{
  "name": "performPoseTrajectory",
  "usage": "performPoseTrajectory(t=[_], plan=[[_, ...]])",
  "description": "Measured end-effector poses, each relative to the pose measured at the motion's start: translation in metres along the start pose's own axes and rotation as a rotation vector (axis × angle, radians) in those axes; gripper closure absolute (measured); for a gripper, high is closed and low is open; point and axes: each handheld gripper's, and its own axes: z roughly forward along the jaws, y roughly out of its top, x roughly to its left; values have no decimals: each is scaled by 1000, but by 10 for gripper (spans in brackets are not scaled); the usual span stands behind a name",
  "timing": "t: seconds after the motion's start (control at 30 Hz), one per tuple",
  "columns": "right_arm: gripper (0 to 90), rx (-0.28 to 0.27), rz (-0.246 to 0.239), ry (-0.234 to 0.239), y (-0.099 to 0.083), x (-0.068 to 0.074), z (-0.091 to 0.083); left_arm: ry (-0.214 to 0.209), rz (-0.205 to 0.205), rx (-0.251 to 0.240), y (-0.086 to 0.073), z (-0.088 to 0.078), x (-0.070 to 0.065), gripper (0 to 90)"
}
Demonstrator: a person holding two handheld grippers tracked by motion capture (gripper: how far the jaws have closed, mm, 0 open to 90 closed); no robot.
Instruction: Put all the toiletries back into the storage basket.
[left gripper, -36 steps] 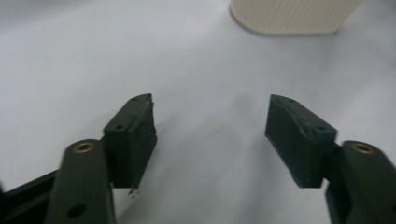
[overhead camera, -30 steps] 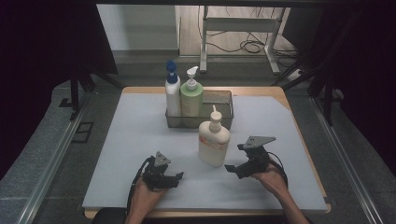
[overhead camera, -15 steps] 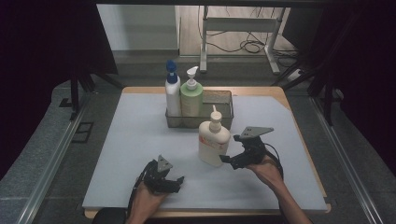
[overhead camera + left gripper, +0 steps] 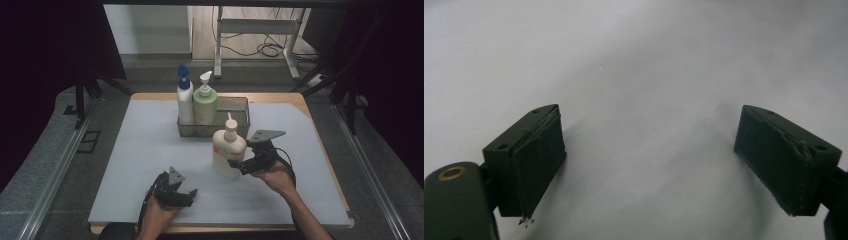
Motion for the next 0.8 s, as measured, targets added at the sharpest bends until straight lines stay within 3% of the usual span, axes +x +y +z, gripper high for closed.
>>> performPoseTrajectory(t=[0.4,0.8], plan=[[181,14,-6,-7,15,6,7,0,0,0,0,0,0,123],[367,41,-36,-16,19,10,16,1,0,1,0,0,0,123]])
